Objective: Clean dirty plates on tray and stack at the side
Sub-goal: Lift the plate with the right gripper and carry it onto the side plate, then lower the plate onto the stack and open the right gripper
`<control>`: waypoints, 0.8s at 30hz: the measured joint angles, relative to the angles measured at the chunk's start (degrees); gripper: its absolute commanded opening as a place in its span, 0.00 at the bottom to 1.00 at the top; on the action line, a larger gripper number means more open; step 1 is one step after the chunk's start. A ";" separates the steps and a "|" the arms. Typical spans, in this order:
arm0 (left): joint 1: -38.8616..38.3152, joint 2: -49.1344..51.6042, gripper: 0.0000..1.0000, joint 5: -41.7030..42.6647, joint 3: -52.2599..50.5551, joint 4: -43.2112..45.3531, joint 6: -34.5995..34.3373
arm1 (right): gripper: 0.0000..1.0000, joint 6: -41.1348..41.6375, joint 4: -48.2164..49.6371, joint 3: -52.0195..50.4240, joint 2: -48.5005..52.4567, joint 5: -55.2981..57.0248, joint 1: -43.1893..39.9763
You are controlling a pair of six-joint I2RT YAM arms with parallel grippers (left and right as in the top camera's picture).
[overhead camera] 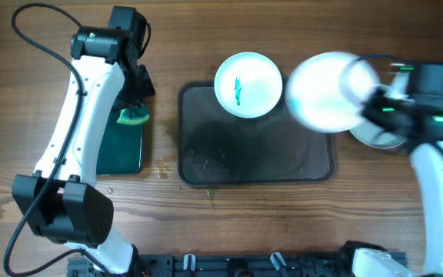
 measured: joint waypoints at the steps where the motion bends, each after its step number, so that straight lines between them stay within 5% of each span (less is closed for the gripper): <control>1: 0.00 0.00 0.04 0.00 0.00 0.00 0.00 | 0.04 0.13 0.39 0.00 0.22 -0.39 -2.97; 8: 0.00 0.00 0.04 0.00 0.00 0.02 0.00 | 0.04 3.67 5.09 0.00 11.37 -0.50 -18.47; 15: 0.00 0.00 0.04 0.00 0.00 0.04 0.17 | 0.06 6.29 7.78 0.00 21.59 0.81 -19.08; 18: 0.00 0.00 0.04 0.00 0.00 0.07 0.20 | 0.21 7.43 8.09 0.00 24.55 0.98 -19.08; 21: 0.00 0.00 0.04 0.00 0.00 0.04 0.20 | 0.46 7.80 8.22 0.00 24.94 -0.11 -19.08; 24: 0.00 0.00 0.04 0.00 0.00 0.04 0.20 | 0.54 8.00 7.28 0.59 24.92 -2.54 -19.08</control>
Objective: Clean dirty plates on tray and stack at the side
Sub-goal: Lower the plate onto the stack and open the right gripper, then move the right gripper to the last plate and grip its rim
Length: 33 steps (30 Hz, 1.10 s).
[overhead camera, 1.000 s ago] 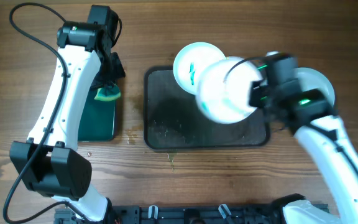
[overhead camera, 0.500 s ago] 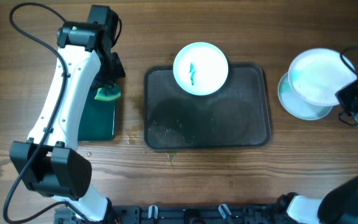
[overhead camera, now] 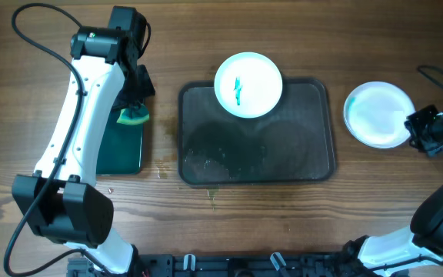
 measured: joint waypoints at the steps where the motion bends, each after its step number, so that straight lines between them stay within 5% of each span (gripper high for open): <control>1: 0.00 0.00 0.04 0.02 0.00 0.00 0.00 | 0.54 -0.02 -0.85 0.44 -0.02 -1.20 0.00; 9: 0.00 0.00 0.04 0.09 0.00 0.00 0.00 | 0.53 -6.64 -8.50 12.76 -2.84 -12.94 5.09; 22: 0.00 0.00 0.04 1.22 0.00 0.39 0.02 | 0.48 -13.53 0.85 15.96 5.51 -9.57 43.21; 33: 0.00 0.00 0.04 1.31 0.00 0.87 0.02 | 0.27 -12.68 4.39 15.80 20.31 -6.95 44.63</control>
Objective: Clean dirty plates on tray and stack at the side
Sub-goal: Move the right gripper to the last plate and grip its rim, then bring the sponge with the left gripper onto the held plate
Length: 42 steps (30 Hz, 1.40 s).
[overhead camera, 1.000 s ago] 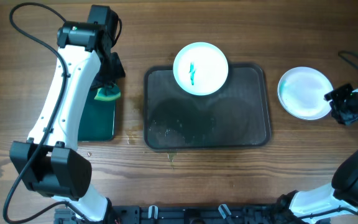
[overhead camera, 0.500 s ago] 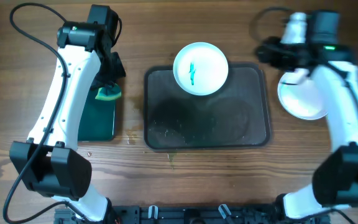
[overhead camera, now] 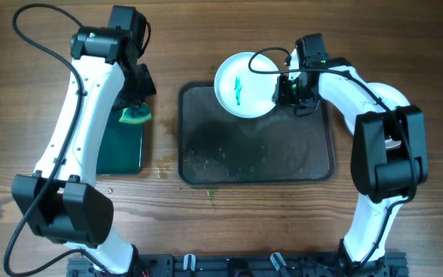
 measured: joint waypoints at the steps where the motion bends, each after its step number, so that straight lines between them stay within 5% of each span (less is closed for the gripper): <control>1: 0.00 0.00 0.04 0.00 0.00 0.13 0.00 | 0.04 0.04 0.37 0.00 0.20 -0.02 0.00; 7: 0.00 0.00 0.04 0.00 0.00 0.37 0.00 | 0.04 0.15 -0.76 0.07 0.15 -2.78 0.00; 18: 0.00 0.00 0.04 2.45 0.00 0.37 0.15 | 0.04 0.68 -20.90 -0.02 -7.63 -3.61 0.00; 29: 0.00 0.00 0.04 5.22 0.00 1.09 0.17 | 0.04 0.66 -19.65 -9.97 -8.33 -2.62 0.00; 42: -0.50 0.00 0.04 7.98 0.00 2.29 0.17 | 0.04 0.59 -18.10 -10.21 -8.33 -3.67 0.00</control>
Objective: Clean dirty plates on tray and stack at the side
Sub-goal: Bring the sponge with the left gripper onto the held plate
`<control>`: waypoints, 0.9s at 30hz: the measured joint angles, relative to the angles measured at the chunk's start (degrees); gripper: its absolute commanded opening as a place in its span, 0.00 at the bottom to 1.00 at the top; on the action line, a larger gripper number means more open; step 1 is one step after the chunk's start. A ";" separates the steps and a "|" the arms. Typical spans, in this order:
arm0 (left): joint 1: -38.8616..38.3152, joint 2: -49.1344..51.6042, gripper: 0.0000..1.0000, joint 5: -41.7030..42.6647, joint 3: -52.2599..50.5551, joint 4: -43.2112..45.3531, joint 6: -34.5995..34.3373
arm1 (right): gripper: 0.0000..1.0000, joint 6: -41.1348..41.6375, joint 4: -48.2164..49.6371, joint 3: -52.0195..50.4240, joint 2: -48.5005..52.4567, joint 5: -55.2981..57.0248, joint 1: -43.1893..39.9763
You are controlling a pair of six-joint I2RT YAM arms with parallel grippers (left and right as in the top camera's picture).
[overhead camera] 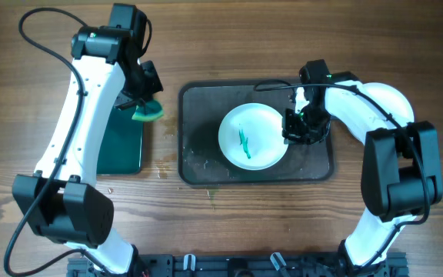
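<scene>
A white plate (pixel 261 146) with a green smear (pixel 244 143) lies in the middle of the black tray (pixel 202 123). My right gripper (pixel 293 131) is at the plate's right rim and shut on it. My left gripper (pixel 146 106) hangs just left of the tray. It is shut on a green and yellow sponge (pixel 149 114).
A dark green mat (pixel 120 146) lies on the wooden table left of the tray, under the left arm. Crumbs and smears mark the tray's front part (pixel 221 163). The right arm's white links arch over the table right of the tray.
The smeared plate was at the tray's far edge and now lies in the tray's middle, my right gripper still on its right rim. The left gripper with the sponge has shifted slightly toward the tray.
My right gripper held a white plate above the tray's right end. Then that plate lay on the table to the right, with the gripper beside it. Then the gripper was at the smeared plate's rim at the tray's far edge. Now that plate sits mid-tray.
</scene>
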 measured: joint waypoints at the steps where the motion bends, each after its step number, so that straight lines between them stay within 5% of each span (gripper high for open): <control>1: -0.33 0.00 0.04 0.00 0.00 0.26 0.00 | 0.04 0.00 0.04 0.00 0.00 -0.20 0.00; 12: -5.73 0.59 0.04 0.02 0.00 2.58 -1.16 | 0.05 0.00 0.22 0.00 0.00 -0.68 0.00; 27: -11.02 3.21 0.04 2.93 0.00 5.88 -5.29 | 0.38 -6.45 7.23 0.02 0.00 -3.91 -0.39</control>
